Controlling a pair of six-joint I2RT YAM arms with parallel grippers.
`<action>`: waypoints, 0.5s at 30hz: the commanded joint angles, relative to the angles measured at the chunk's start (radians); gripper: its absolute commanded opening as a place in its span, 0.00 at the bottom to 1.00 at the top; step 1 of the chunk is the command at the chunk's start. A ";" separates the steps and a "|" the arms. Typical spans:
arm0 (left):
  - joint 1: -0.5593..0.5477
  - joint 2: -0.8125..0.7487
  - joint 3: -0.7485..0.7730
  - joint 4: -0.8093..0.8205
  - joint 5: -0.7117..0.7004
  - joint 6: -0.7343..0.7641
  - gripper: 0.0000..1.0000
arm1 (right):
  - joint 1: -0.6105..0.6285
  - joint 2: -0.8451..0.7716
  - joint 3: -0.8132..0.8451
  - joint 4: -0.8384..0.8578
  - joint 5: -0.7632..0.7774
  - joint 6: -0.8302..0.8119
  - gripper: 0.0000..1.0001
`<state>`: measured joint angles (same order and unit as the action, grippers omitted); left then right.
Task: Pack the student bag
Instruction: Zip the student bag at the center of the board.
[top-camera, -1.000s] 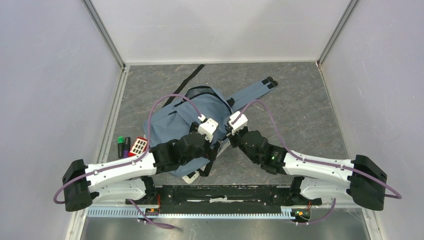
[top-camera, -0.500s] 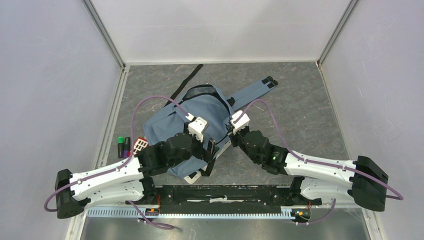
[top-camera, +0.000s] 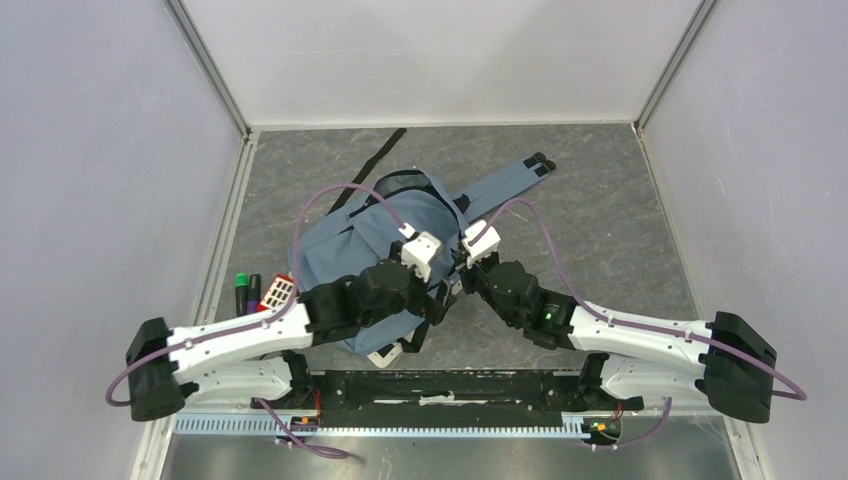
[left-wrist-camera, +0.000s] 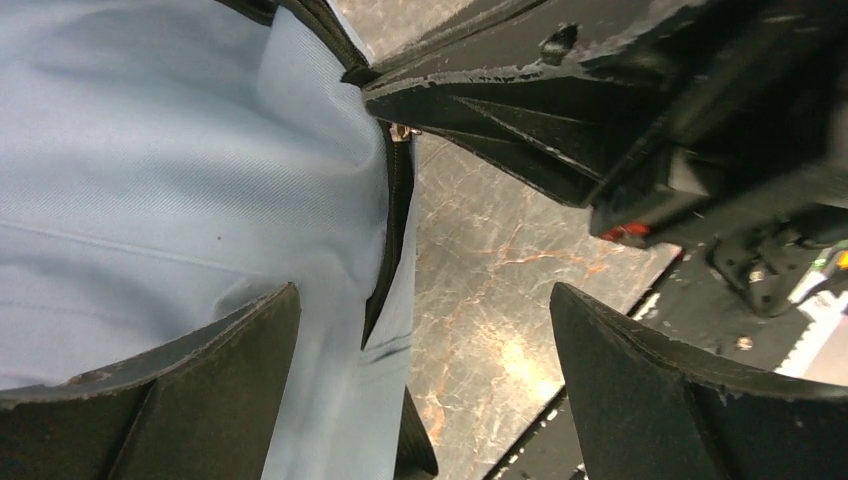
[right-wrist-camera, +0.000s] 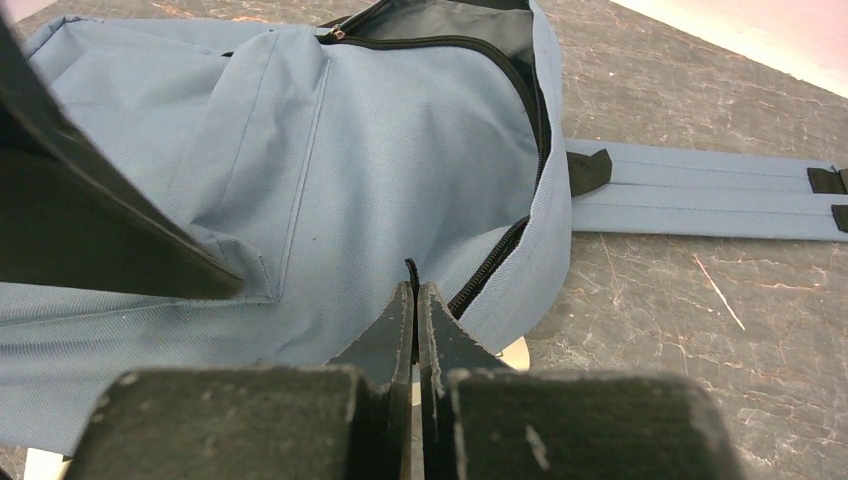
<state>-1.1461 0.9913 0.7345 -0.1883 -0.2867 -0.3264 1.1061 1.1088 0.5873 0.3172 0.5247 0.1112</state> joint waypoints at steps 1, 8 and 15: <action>-0.003 0.121 0.063 0.090 -0.049 0.092 1.00 | 0.008 -0.037 0.025 0.058 0.013 0.017 0.00; -0.003 0.225 0.071 0.184 -0.136 0.131 0.81 | 0.008 -0.053 0.022 0.052 0.031 -0.003 0.00; -0.004 0.250 0.026 0.237 -0.158 0.155 0.29 | -0.047 -0.033 0.037 0.066 -0.010 0.049 0.00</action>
<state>-1.1465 1.2358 0.7593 -0.0368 -0.3908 -0.2165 1.0969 1.0924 0.5873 0.3122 0.5430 0.1192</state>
